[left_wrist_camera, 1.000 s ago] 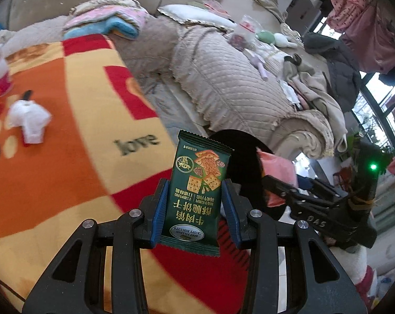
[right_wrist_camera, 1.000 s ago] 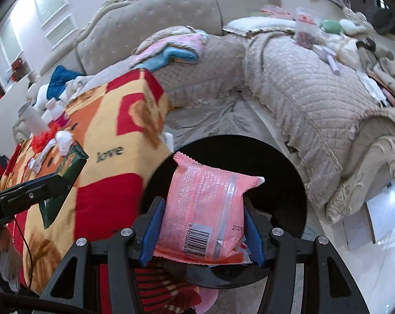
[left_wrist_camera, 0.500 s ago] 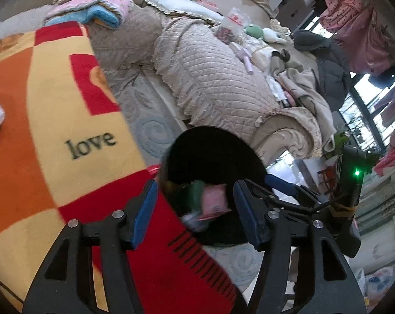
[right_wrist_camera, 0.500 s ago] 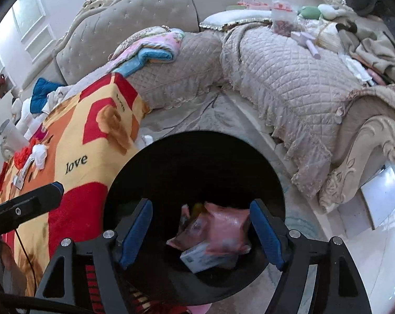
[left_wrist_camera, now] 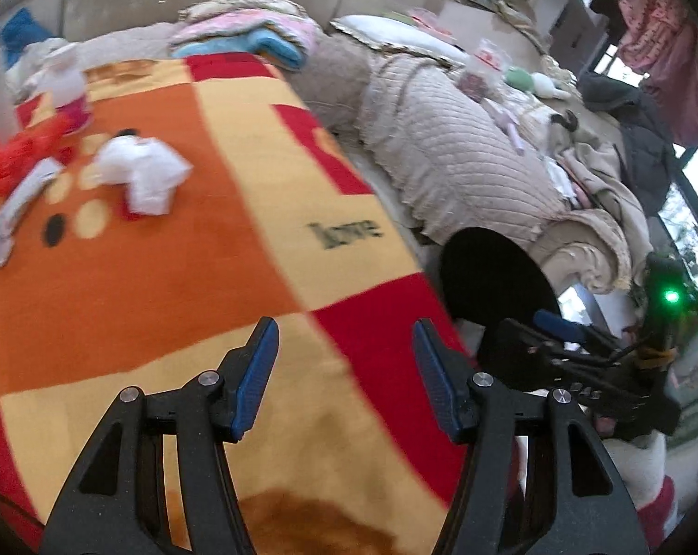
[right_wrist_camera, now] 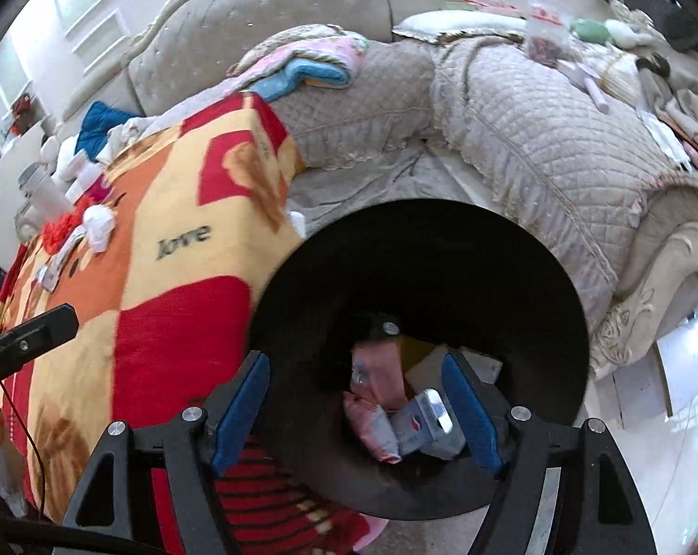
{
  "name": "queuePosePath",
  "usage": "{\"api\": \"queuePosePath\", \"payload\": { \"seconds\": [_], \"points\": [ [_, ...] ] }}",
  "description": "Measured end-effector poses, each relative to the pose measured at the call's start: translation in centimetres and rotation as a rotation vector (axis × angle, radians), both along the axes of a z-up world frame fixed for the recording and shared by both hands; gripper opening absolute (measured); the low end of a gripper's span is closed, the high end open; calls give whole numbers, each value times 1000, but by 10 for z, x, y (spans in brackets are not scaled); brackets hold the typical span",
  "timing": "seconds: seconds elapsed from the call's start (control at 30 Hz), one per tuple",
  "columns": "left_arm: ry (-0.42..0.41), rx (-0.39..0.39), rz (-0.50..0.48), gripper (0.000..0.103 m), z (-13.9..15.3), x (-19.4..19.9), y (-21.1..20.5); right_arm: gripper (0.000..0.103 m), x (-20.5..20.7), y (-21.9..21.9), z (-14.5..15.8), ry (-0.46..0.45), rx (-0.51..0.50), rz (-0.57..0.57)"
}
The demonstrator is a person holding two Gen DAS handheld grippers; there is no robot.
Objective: Collect trash
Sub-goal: 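Move both empty tools back over the blanket toward the medicine box and tissue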
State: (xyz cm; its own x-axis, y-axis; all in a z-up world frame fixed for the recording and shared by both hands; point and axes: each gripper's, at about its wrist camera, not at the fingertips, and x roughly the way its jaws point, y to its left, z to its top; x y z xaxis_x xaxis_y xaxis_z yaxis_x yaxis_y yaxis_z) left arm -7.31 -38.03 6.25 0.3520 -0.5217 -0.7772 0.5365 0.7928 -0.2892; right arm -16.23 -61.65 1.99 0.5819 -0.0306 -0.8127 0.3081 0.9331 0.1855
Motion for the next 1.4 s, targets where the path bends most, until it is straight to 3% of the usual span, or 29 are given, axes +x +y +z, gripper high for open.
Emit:
{"api": "queuePosePath", "payload": {
  "seconds": [0.33,0.87,1.07,1.4],
  "points": [
    [-17,24,151,59,-4,10,80,75,27,66,16,-14,-26,126],
    [12,0,321,59,-10,35,182,75,74,168,16,25,-73,309],
    [32,-17,373,59,-12,45,208,75,87,185,20,19,-78,339],
    [96,-122,482,61,-12,93,236,78,116,186,38,-33,-76,342]
  ]
}}
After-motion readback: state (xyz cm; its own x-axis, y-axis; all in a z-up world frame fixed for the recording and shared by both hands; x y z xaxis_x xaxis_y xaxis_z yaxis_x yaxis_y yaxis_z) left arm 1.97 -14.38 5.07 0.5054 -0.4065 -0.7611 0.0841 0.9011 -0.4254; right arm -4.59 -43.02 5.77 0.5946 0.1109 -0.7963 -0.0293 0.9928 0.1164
